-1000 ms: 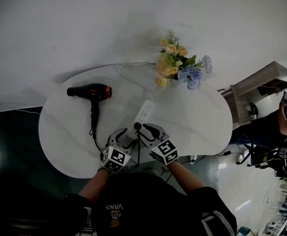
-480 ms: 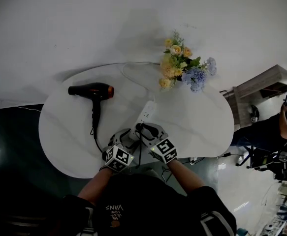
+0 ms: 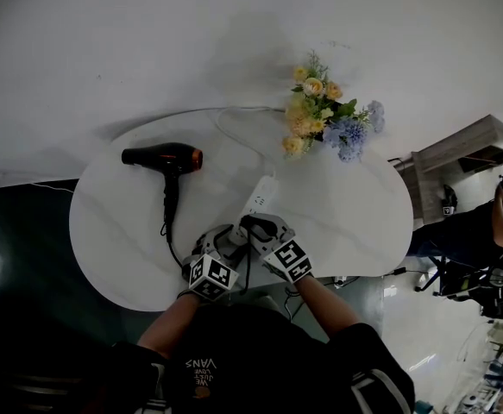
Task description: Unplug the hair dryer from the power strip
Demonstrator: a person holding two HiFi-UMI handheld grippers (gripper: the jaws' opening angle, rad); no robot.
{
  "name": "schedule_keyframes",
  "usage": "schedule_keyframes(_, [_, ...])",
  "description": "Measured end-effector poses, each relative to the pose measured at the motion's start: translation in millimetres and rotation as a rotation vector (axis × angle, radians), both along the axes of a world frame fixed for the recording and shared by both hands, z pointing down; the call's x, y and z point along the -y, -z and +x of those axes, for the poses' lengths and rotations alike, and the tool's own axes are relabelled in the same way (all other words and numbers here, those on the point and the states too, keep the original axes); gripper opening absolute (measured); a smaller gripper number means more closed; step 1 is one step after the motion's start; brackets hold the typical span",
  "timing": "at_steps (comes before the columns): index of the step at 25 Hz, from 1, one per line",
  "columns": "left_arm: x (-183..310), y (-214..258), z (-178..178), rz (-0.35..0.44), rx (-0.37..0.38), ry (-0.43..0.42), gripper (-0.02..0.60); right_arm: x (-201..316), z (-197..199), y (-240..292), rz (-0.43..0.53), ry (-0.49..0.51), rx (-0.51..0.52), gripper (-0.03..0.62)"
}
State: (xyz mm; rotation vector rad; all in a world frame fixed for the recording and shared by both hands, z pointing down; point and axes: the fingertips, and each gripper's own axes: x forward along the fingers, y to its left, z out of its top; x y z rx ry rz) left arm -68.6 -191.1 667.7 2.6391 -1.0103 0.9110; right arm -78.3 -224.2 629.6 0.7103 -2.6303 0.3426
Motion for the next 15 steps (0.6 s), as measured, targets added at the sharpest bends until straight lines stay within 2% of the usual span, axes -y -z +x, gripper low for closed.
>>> schedule_keyframes(6, [-1.8,-0.3,-0.7,-0.016,0.002,-0.009,0.272,1.5,1.2,0.4,0.024,0.015,-0.032,0.091])
schedule_keyframes(15, [-1.9,1.1,-0.8,-0.023,0.011,-0.01,0.27,5.6,4.5,2.1,0.012,-0.012,-0.03,0.075])
